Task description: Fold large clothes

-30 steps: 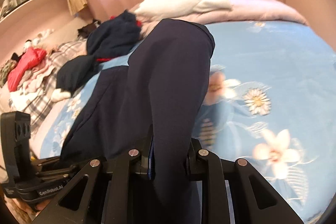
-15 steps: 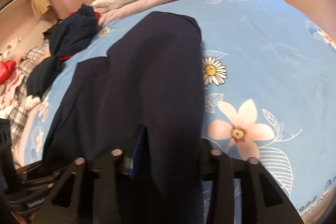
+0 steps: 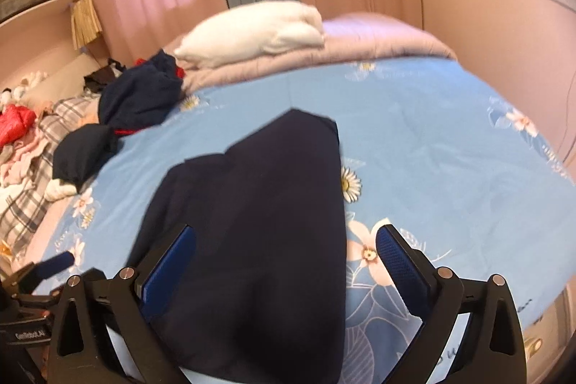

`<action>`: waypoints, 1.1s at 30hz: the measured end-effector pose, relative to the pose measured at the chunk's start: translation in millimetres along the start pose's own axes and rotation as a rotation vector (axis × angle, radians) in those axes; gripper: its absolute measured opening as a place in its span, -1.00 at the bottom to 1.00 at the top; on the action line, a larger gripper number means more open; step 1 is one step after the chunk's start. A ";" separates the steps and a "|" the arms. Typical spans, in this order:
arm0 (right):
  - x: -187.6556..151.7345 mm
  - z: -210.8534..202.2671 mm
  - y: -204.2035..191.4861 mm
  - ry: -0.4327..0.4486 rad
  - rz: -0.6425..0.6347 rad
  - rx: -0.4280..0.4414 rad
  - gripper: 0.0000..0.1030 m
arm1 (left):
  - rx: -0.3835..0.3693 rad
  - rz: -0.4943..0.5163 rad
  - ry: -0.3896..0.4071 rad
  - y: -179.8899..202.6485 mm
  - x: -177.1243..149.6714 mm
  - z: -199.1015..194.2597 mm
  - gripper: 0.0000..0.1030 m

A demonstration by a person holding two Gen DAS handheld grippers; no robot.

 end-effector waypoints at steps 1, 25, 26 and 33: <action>0.3 -4.3 0.2 0.010 -0.006 -0.005 0.96 | 0.007 0.005 0.008 3.8 1.0 -3.9 0.99; -12.4 -23.6 -12.7 0.057 -0.083 -0.102 0.97 | 0.018 0.000 0.031 -20.9 -10.1 -26.4 0.99; -12.5 -23.5 -12.8 0.057 -0.085 -0.104 0.97 | 0.017 -0.001 0.027 -20.6 -10.8 -25.8 0.99; -12.6 -24.8 -13.2 0.062 -0.088 -0.112 0.97 | 0.015 0.007 0.029 -18.2 -11.1 -26.6 0.99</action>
Point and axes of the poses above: each gripper's, at about its wrist camera, not at the fingertips, and z roughly the way its jaws point, y to its right, x to its top, the point moved 10 cm from there along z, roughly the way its jaws point
